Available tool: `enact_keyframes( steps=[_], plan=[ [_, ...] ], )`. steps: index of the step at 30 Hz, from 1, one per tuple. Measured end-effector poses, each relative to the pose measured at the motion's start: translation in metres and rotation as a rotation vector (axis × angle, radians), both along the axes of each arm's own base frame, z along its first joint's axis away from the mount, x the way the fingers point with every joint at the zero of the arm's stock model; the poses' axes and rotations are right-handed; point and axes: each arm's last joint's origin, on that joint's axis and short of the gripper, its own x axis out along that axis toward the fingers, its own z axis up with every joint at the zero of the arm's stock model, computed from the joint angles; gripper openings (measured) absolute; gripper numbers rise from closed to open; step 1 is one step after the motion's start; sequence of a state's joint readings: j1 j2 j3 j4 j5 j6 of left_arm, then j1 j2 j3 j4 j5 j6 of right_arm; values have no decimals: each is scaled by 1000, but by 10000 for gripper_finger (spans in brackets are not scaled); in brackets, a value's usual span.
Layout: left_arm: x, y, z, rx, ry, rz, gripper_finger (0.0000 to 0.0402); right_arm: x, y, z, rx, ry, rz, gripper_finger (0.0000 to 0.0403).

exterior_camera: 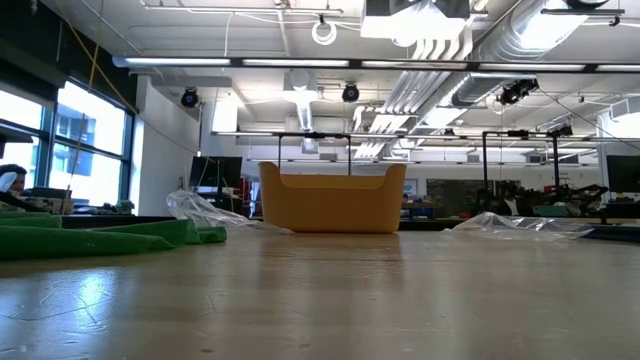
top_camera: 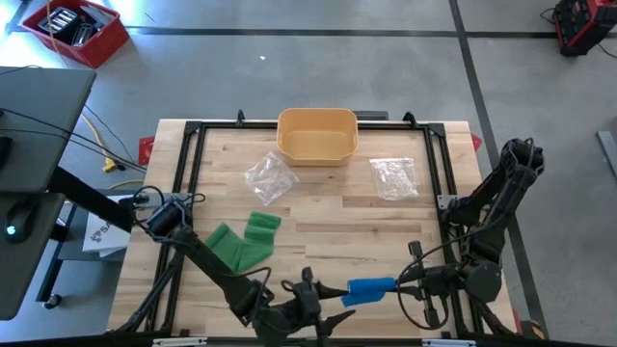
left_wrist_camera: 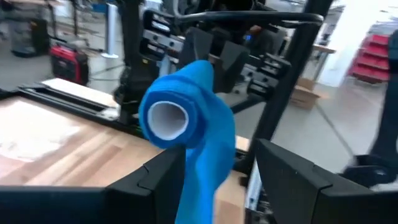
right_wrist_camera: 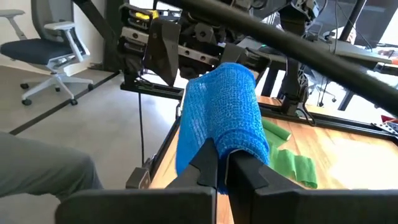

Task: Roll bandage
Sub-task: Roll the blue bandage

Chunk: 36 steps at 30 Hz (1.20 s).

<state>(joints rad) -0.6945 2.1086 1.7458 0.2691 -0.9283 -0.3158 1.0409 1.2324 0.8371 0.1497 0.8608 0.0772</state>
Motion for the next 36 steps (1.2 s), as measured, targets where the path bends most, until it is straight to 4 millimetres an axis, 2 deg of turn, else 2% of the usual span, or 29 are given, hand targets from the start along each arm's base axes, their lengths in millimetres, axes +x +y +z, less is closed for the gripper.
enact_keyframes(
  steps=[6, 9, 17, 21, 29, 36],
  plan=[
    [13, 8, -5, -82, -52, 12, 185, 0, 0, 0, -12, -3, -10, 3],
    [16, 8, -9, -114, -69, 16, 167, 0, 0, 0, -11, -2, -8, 3],
    [9, 0, -10, -145, -75, 33, 59, 0, 0, -1, -5, 5, 1, 3],
    [3, -7, -12, -78, -47, 48, 10, 0, 0, -1, 6, 9, -1, 3],
    [7, -17, -41, -28, 2, 33, 2, 3, -3, -1, 30, 10, -40, 3],
    [7, -21, -49, 4, 35, 22, 1, 5, -3, -2, 34, 13, -47, 3]
  ],
)
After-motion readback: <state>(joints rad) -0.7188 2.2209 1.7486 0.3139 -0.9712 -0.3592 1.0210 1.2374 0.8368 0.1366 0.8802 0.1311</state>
